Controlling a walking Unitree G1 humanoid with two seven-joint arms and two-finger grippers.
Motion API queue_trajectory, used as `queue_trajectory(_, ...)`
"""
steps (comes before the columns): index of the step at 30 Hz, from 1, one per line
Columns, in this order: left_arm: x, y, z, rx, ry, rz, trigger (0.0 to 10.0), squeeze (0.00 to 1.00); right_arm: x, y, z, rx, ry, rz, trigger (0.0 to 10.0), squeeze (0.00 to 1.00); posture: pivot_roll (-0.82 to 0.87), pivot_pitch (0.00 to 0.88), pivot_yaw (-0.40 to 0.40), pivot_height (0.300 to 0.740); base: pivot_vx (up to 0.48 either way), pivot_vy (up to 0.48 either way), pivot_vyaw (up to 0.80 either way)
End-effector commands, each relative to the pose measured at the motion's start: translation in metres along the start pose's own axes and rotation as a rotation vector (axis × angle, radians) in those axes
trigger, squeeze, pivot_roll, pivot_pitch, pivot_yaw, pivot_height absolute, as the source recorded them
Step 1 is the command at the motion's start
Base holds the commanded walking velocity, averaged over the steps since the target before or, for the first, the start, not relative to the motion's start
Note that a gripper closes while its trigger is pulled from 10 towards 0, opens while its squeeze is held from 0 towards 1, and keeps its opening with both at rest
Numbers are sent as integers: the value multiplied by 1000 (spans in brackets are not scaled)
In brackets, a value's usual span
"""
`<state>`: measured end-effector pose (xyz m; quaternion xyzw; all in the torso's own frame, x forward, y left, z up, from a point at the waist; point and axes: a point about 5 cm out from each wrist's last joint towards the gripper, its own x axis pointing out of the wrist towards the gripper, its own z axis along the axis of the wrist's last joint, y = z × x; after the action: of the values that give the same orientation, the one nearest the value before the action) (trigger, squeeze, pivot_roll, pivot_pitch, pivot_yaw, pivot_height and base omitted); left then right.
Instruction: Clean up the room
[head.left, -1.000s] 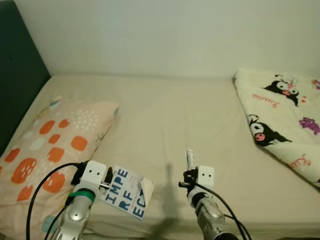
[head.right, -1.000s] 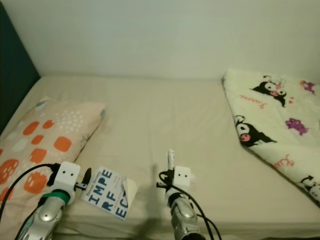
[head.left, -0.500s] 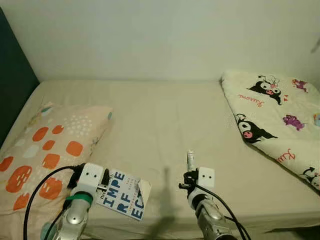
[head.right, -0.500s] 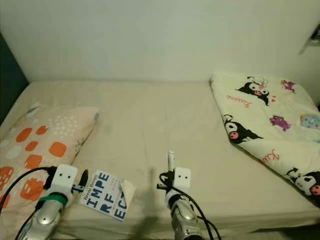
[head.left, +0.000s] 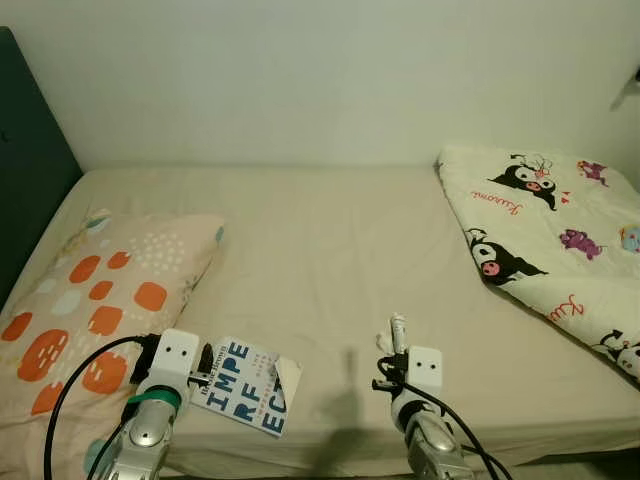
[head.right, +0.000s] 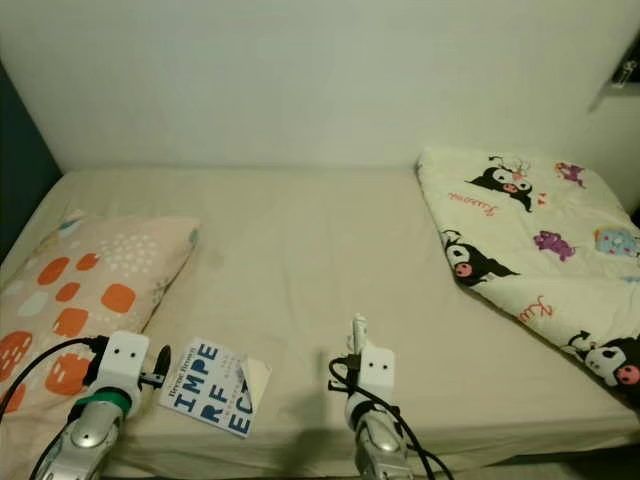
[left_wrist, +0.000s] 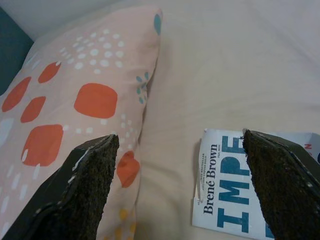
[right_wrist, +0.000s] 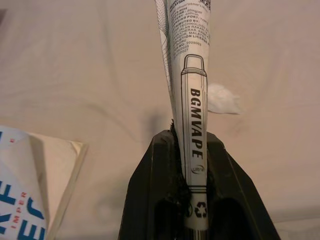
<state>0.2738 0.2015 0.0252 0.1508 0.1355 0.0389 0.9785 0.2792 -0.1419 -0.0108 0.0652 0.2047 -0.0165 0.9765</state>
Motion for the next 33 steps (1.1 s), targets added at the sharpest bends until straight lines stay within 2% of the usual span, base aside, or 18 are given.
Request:
queue_trajectory(1, -2, -1, -5, -10, 19, 9, 10000, 0, -1, 4, -4, 6, 17, 13, 10000, 0, 37, 0, 37, 740, 0, 0, 0)
queue_trajectory(6, -1, -5, -2, -4, 2, 1, 10000, 0, 0, 9, -3, -3, 25, 38, 10000, 0, 40, 0, 22, 740, 0, 0, 0)
queue_trajectory(13, 1, -5, 2, -18, -16, 16, 10000, 0, 0, 12, -5, -4, 45, 70, 10000, 0, 45, 0, 14, 740, 0, 0, -800)
queue_trajectory(33, 3, -4, 5, -31, -35, 44, 10000, 0, 0, 6, -5, -30, 50, 43, 10000, 0, 41, 0, 5, 740, 0, 0, -800)
